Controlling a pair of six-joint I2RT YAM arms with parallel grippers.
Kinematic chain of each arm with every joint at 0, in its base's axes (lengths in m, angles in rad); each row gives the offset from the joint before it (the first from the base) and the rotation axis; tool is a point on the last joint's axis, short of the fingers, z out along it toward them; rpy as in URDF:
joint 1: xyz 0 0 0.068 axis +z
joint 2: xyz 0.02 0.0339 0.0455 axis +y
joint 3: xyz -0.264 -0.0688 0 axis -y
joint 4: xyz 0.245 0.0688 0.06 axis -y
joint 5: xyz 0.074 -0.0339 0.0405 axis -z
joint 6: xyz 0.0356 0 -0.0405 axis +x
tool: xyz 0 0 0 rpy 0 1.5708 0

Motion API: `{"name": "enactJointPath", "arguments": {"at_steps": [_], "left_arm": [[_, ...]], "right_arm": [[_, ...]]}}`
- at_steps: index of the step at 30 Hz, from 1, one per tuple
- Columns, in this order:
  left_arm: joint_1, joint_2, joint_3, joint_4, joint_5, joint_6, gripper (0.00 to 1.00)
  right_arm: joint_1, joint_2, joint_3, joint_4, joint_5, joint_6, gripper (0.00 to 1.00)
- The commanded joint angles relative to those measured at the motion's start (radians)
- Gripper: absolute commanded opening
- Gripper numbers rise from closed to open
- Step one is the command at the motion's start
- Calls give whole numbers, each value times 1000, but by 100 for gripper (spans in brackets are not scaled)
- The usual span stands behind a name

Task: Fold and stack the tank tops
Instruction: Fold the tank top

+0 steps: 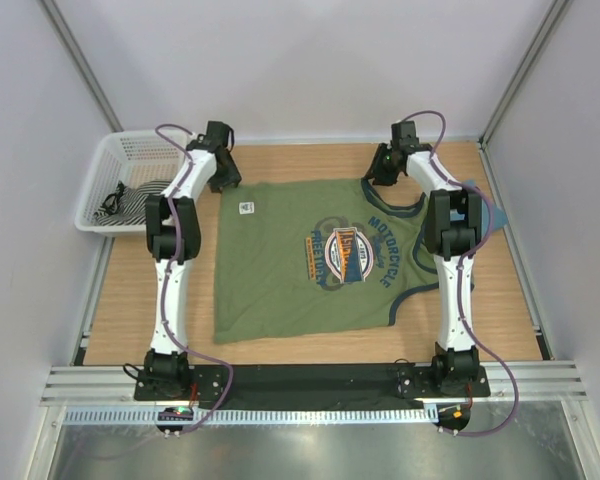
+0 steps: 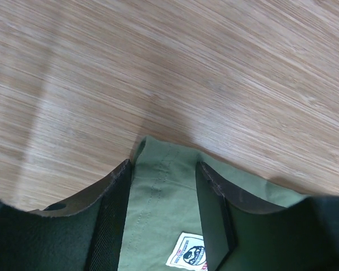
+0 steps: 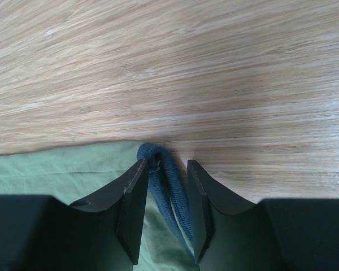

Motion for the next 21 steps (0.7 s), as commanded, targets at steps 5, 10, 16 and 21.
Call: {"name": "enactJointPath", "arguments": {"at_steps": [5,10,16,21], "left_arm": [[-7,-5,2,14,24,-3,49],[-10,-39,-38,29,24,-3,57],[-14,-56,-50,31,24,4,52],[-12,-57,-53,28,22,5,44]], "right_arm": [[13,-7,40,44,-66,-2,40],[24,-29,32,54,-60,-9,40],[28,-22,50,45,-56,-12,30],[28,-18,53,38,-49,-12,6]]}}
